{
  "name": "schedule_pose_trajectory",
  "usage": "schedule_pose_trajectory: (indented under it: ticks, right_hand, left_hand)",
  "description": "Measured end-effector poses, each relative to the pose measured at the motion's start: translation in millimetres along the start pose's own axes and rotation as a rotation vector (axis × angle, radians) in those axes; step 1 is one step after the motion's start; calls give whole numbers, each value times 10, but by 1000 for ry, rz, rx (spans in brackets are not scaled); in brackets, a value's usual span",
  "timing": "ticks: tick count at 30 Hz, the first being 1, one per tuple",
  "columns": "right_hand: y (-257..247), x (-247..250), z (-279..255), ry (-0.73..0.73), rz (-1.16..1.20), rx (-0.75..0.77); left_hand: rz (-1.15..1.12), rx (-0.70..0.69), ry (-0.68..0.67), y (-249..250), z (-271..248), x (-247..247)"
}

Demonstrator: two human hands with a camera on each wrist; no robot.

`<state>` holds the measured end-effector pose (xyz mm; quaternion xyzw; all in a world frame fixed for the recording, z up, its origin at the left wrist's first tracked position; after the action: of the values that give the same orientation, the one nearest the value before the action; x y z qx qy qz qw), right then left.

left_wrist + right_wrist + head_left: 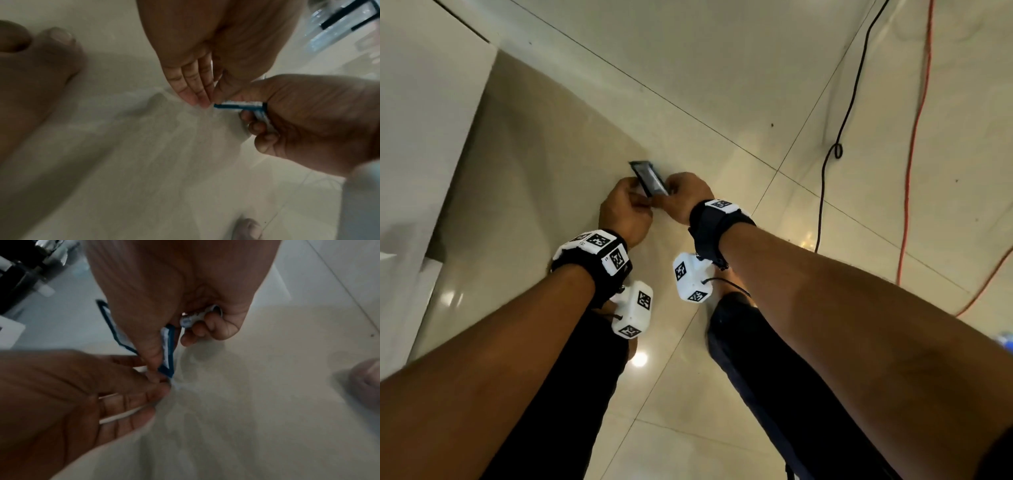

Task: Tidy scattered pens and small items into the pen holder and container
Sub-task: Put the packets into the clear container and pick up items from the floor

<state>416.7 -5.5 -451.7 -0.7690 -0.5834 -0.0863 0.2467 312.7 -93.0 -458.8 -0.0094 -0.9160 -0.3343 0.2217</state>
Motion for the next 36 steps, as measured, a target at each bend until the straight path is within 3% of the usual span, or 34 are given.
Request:
schedule_pose_trajectory:
  ticks: [3,8,11,14,17,20,24,26,28,31,33,36]
  right_hand:
    - [33,-17,-122,11,-26,67]
    - [-97,434,-678,210,67,127]
    - [-347,774,-1173,311,211,218]
    - [-772,1085,-1698,342,271,339]
    - [-1274,1388,-2162,315,350,431]
    - [-1829,1628,-2633,279,357,569]
    - [-2492,1777,-3190,160,347,624]
    - [-2757,1714,-3350,21,383,570]
    - [-3013,1521,-3488,-130,296,610]
    - [-3301,1230,-3694,-145,129,706]
    - [-3543,908,-3913,-170,93,748]
    - [-3697,834,-4080,-178,111,767]
  left_hand:
    - [-87,18,-83,44,-76,39]
    - [-484,127,-6,623,-470,572]
    - [-532,64,-49,1197,-807,1005]
    - [-440,-76,-84,1663,-1129,1423]
    - [-382,-175,-149,2037,-1457,1808]
    - [-487,-190,-160,2313,-1805,2230]
    - [-621,-223,130,2475,-2172,2911]
    - [-669,-228,325,2457,-2359,3267]
    - [-705,-223,463,2364,-2551,3529]
    - [-777,-214,592,2200,-2815,3825]
    - [-801,-182,719,1893,-3066,4099]
    - [-728,-173,852,1732,-3239,4152]
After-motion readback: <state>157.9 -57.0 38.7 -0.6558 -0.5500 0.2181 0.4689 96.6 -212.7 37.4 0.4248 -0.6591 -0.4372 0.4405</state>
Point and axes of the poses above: each hand's wrist, its own z-axis towards the middle knuckle, its own x-axis out of the back of the hand, y = z × x, the point moved 6 cm from there along z, towards the middle knuckle, and after that the axes turned 8 degrees about -x, right-handed, at the moved point
